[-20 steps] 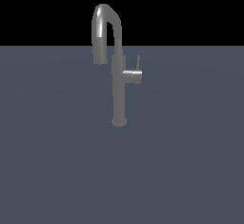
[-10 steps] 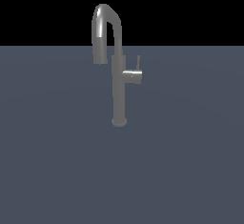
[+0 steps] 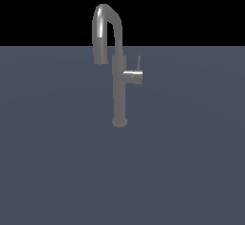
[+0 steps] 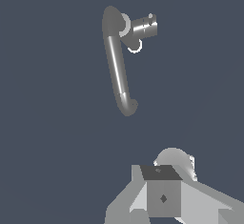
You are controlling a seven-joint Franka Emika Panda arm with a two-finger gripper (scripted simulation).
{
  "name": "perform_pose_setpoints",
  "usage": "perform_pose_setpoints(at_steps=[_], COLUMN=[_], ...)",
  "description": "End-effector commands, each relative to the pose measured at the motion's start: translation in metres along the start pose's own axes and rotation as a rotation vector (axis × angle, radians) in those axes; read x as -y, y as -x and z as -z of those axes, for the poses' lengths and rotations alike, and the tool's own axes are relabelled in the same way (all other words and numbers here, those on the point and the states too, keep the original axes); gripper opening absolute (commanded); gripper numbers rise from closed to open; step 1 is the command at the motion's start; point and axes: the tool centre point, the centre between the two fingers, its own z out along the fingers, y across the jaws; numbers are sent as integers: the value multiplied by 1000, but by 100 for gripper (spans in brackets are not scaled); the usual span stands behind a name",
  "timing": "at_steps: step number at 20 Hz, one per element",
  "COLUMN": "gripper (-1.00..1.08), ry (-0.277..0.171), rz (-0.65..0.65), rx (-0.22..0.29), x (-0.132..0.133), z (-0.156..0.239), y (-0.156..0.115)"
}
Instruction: Turn on the faucet by rotating a designated handle.
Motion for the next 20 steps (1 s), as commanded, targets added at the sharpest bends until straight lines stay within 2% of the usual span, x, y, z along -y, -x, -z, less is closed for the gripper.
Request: perform_pose_setpoints(at_steps=[1, 20], gripper=[-100, -100], ry=[-47, -442], rz=[-48, -440], rx=[42, 390], x=[2, -2], z=[-1, -37], y=[-15, -135])
